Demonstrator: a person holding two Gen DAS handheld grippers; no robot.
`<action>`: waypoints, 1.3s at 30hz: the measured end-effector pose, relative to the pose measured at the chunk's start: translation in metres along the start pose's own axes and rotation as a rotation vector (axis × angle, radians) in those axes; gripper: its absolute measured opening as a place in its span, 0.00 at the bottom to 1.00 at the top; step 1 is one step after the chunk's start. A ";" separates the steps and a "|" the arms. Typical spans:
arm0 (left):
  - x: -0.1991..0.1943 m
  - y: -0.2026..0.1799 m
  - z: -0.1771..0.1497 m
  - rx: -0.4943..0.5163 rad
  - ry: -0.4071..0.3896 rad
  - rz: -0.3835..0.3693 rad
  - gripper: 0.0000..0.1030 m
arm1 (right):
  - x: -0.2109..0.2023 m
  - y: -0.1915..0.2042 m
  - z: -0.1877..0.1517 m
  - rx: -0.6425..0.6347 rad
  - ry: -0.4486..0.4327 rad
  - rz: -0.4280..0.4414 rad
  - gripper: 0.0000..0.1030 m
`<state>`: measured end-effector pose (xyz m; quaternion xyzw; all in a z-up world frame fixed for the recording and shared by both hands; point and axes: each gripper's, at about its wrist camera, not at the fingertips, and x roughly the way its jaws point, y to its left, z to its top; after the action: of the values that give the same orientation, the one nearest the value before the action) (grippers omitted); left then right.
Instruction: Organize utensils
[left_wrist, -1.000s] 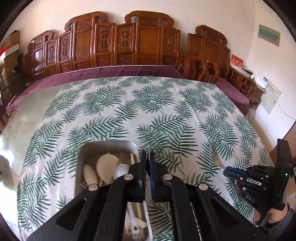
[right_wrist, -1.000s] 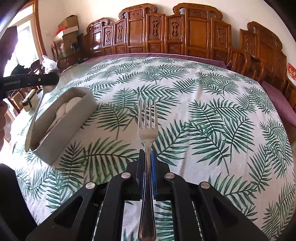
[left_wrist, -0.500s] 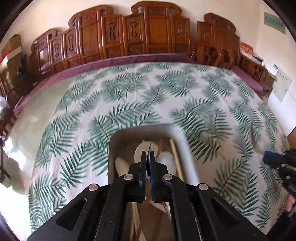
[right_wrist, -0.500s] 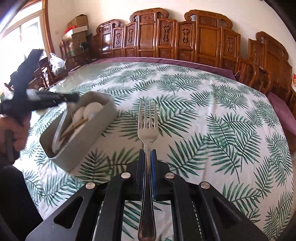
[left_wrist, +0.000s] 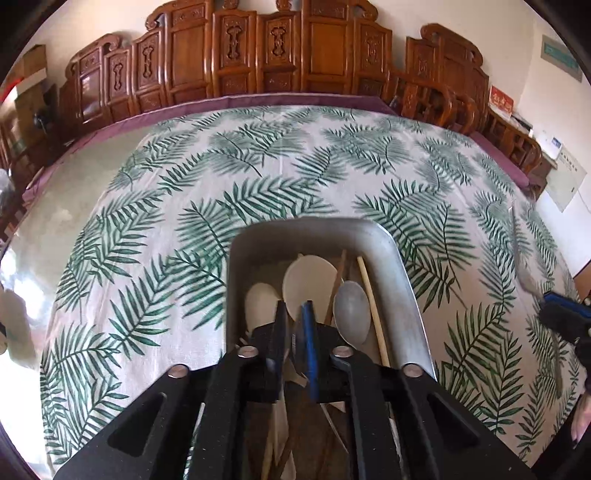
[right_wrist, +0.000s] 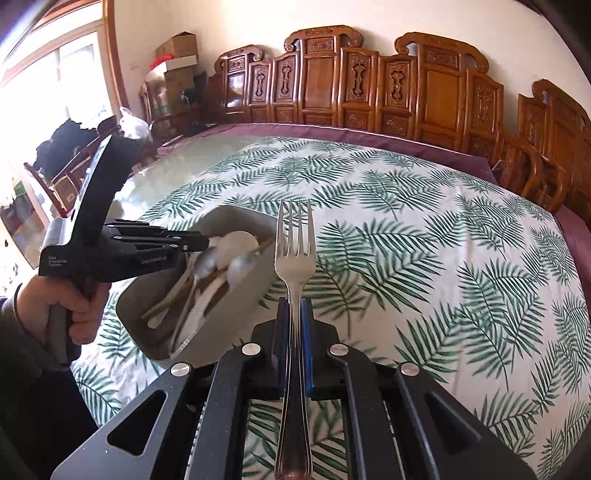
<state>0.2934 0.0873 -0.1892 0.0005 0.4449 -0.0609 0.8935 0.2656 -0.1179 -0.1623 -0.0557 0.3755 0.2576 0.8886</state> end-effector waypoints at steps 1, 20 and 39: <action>-0.003 0.002 0.001 -0.009 -0.009 -0.004 0.16 | 0.001 0.003 0.002 -0.001 0.000 0.004 0.08; -0.047 0.059 0.016 -0.106 -0.150 0.090 0.66 | 0.043 0.058 0.043 -0.001 0.000 0.099 0.08; -0.048 0.090 0.016 -0.182 -0.160 0.126 0.85 | 0.103 0.084 0.037 0.108 0.072 0.152 0.08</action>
<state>0.2868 0.1809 -0.1463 -0.0574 0.3749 0.0362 0.9246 0.3074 0.0077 -0.1995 0.0117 0.4237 0.3016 0.8540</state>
